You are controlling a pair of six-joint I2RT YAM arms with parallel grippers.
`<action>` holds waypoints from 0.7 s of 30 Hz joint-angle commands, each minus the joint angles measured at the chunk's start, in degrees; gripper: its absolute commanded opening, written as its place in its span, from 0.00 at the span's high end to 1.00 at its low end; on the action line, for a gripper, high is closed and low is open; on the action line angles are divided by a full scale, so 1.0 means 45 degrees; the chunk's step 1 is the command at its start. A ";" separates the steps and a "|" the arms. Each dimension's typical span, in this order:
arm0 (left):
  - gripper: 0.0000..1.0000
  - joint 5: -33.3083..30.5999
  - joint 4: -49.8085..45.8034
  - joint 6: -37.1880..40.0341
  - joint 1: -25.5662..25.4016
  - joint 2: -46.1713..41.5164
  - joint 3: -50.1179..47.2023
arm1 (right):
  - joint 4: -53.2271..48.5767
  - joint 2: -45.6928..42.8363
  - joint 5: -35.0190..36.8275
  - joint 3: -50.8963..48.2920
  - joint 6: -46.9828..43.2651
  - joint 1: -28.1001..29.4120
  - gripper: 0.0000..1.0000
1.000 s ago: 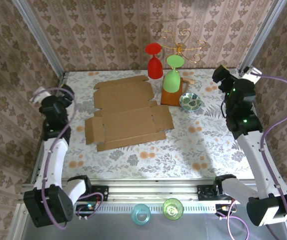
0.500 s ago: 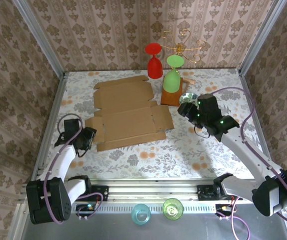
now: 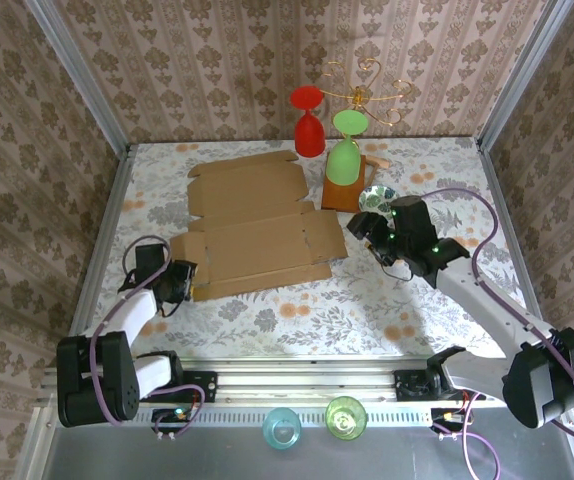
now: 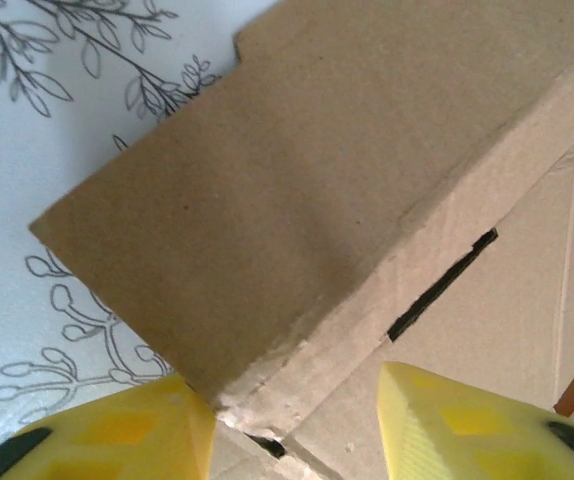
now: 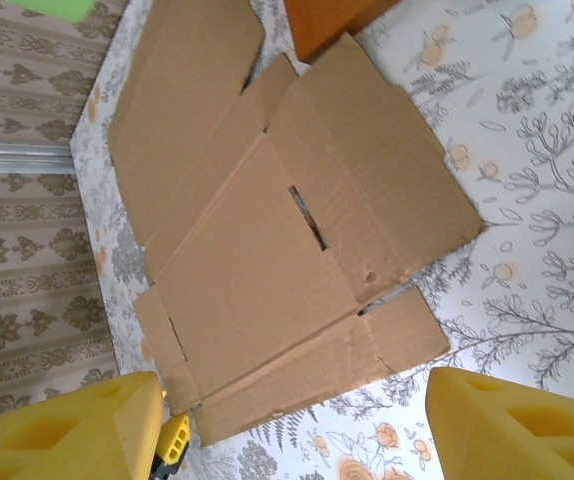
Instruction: Fold the paper box
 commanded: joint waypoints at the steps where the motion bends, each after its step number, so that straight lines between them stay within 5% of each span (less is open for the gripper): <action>1: 0.59 -0.0369 0.0542 -0.0080 -0.0055 0.0114 -0.0418 | 0.0401 -0.0168 -0.0276 -0.0321 0.0637 0.0063 0.29; 5: 0.72 -0.0476 0.1002 -0.0001 -0.0042 0.0179 -0.0556 | 0.0688 -0.0231 -0.0334 -0.0649 0.1093 0.0051 0.29; 9: 1.00 -0.0584 0.1321 -0.0048 -0.0056 0.0024 -0.0510 | 0.1126 -0.0232 -0.0547 -0.0989 0.1644 0.0069 0.29; 14: 1.00 -0.0836 0.0404 -0.1068 -0.0472 -0.0881 0.0291 | 0.2753 -0.0525 -0.0276 -0.2031 0.2975 0.0524 0.26; 21: 1.00 -0.1456 -0.1394 -0.2607 -0.1239 -0.2535 0.1319 | 0.7063 -0.0058 0.3201 -0.3684 0.5550 0.3567 0.24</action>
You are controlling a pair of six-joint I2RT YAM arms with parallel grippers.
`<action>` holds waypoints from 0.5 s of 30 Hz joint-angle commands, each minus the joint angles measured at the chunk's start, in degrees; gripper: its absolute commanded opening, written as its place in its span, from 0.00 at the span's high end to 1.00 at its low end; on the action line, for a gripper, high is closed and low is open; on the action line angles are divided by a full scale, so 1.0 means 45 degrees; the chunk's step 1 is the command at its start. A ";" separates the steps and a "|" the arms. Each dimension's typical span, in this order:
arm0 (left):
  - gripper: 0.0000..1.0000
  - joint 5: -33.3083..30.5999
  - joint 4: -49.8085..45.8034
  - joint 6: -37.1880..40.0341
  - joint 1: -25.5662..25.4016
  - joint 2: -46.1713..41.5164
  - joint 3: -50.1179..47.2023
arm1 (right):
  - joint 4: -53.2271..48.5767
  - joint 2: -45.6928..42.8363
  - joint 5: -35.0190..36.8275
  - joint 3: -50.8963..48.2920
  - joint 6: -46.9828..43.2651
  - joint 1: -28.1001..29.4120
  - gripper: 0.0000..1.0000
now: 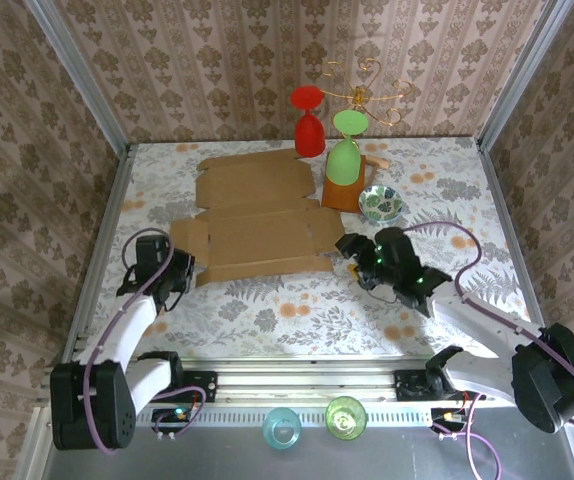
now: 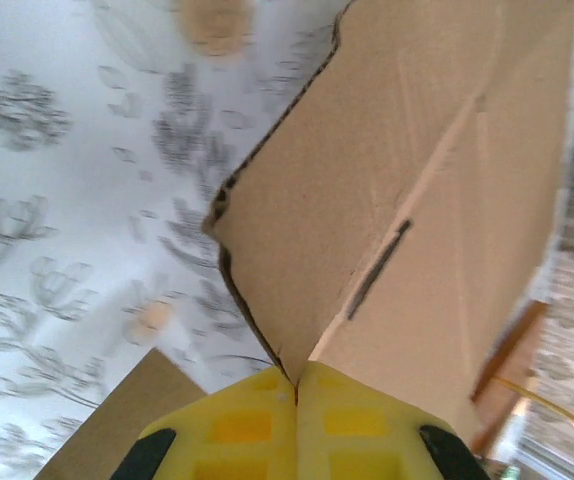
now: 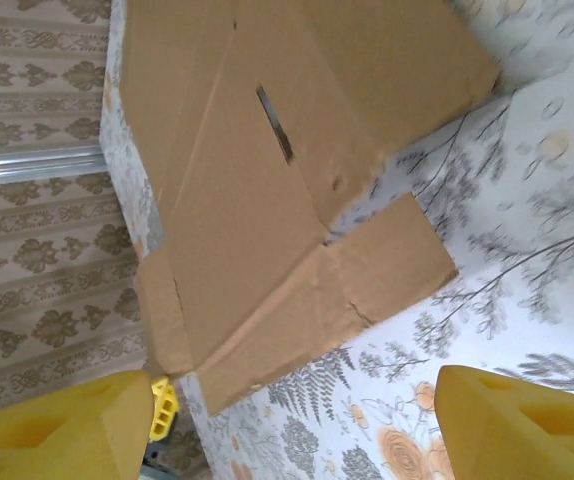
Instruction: Fold the paper box
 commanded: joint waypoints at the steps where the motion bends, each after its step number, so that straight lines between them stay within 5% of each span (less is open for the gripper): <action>1: 1.00 -0.0247 -0.1107 -0.1454 -0.0128 -0.0764 0.0382 | 0.2761 0.0653 0.2292 -0.0127 0.1591 0.1417 0.24; 15: 1.00 0.0347 -0.2033 -0.2742 -0.0183 -0.2608 0.0453 | 0.5281 0.5450 0.4297 0.2022 0.4327 0.4927 0.27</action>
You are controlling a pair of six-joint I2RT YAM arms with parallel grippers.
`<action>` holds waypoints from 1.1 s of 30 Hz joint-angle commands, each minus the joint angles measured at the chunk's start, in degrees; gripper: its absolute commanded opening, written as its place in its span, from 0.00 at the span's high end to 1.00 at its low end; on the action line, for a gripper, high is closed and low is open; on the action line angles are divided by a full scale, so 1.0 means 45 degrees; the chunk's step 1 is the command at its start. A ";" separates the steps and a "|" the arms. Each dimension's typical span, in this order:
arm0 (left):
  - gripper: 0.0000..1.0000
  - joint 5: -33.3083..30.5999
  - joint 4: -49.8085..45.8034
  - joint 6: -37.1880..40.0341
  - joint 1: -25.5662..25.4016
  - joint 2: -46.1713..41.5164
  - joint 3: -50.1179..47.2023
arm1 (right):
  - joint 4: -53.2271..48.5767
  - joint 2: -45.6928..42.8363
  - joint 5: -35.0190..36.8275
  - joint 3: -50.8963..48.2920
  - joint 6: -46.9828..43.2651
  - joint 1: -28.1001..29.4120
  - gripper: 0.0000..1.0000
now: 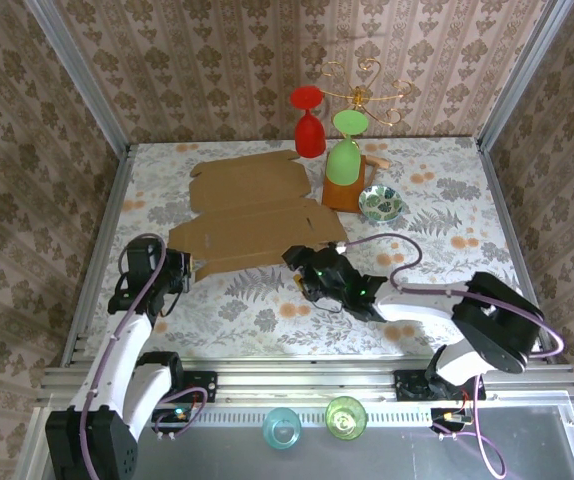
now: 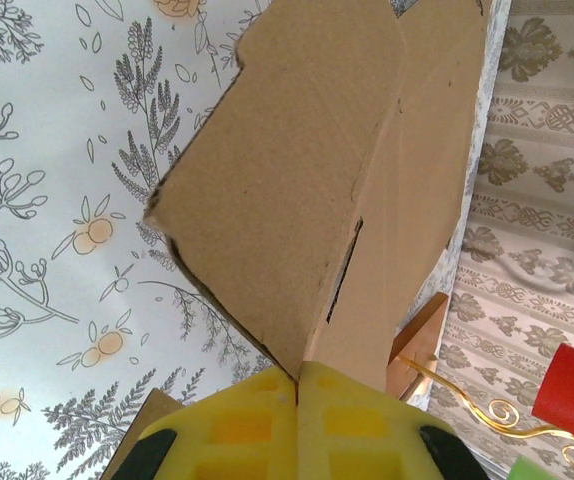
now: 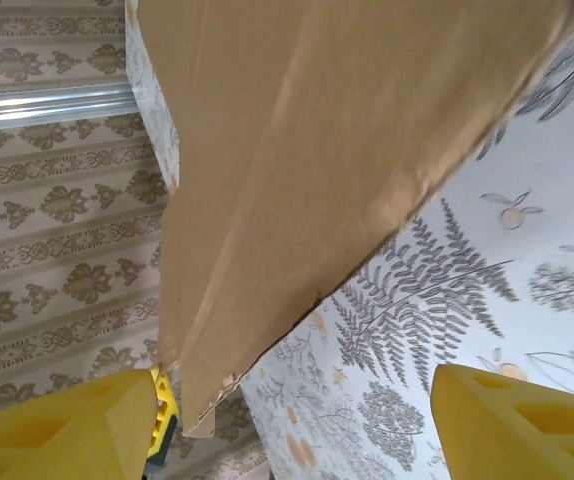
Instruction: Fold the paper box
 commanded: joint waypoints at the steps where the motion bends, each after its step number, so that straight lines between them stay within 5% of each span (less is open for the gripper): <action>1: 1.00 0.0259 -0.0494 -0.0682 -0.0070 -0.0149 0.0341 | 0.0927 0.0706 0.1367 0.0552 0.0916 0.0447 0.28; 14: 1.00 0.0666 -0.0954 -0.1132 -0.0241 -0.1104 0.0096 | 0.2195 0.2692 0.3450 0.1950 0.1676 0.0899 0.58; 22: 1.00 0.0959 -0.1435 -0.0863 -0.0097 -0.1391 0.0304 | 0.1901 0.2135 0.4238 0.2024 0.1589 0.0899 0.93; 29: 0.71 0.0796 -0.4618 0.3038 0.1599 -0.0619 0.3747 | -0.2620 -0.0254 0.5225 0.3830 0.0801 0.1052 1.00; 33: 0.66 -0.0107 -0.6269 0.5481 0.2510 0.0361 0.6103 | -0.5319 -0.1240 0.5811 0.5382 0.1186 0.1302 1.00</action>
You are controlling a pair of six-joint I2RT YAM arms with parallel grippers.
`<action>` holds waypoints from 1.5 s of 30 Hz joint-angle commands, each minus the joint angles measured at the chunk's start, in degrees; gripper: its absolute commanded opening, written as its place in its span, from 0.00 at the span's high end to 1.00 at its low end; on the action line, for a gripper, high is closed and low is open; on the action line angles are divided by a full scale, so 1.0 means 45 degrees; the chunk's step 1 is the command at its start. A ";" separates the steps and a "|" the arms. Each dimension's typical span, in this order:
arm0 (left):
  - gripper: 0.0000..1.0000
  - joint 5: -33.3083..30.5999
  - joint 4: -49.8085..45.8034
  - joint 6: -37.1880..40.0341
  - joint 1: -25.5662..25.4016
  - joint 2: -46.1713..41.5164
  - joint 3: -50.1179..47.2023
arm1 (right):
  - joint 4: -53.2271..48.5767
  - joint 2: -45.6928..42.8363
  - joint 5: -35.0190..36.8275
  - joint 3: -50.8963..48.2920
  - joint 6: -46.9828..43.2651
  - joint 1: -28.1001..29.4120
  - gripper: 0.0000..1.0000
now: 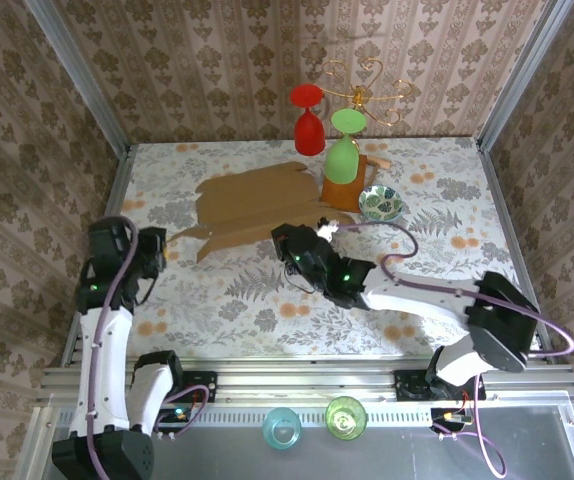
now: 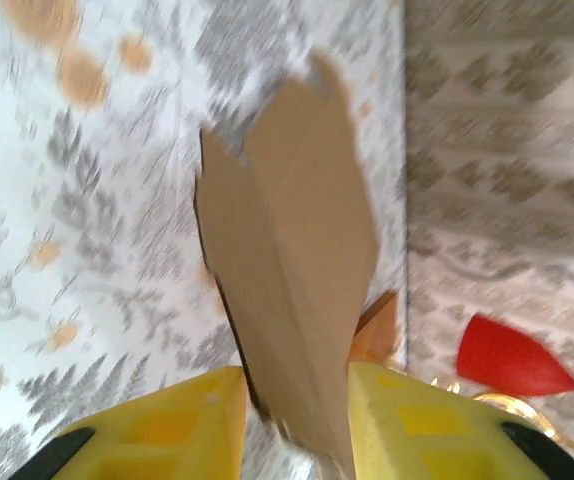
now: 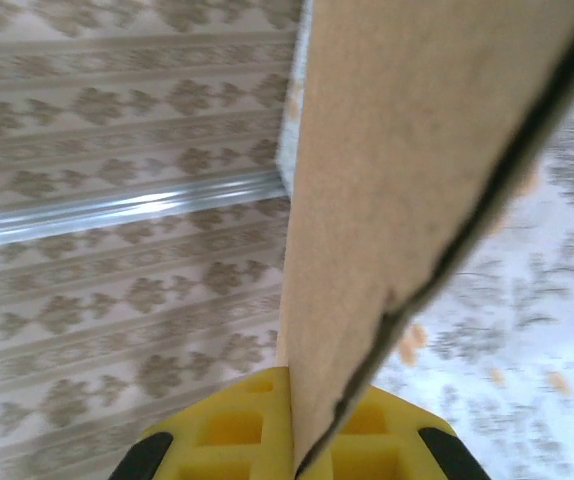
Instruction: Fold the paper box
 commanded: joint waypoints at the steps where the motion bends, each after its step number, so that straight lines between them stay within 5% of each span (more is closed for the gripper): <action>1: 0.65 -0.1178 -0.2185 0.2944 0.0440 0.0530 0.1632 | -0.3142 -0.0964 0.1612 0.1291 0.0048 0.0272 1.00; 9: 0.63 -0.2885 -0.2470 0.4080 0.0503 0.1421 0.3592 | -0.6610 -0.1718 0.2616 0.4492 0.0153 0.0611 1.00; 15: 0.63 -0.2883 -0.2248 0.4274 0.0449 0.2129 0.4143 | -1.0790 -0.1236 0.2507 0.8851 0.1195 0.0812 1.00; 21: 0.63 -0.2447 -0.1855 0.4265 0.0299 0.2979 0.4139 | -1.1875 0.0105 0.2911 1.1435 0.0832 0.0757 1.00; 32: 0.64 -0.1534 -0.1456 0.4890 -0.0406 0.3696 0.4463 | -0.6860 0.0763 0.1778 0.7282 0.0770 -0.1243 1.00; 45: 0.61 0.0389 -0.0694 0.4423 -0.2476 0.3472 0.4029 | -0.4300 0.0379 0.1291 0.3527 0.1234 -0.1665 1.00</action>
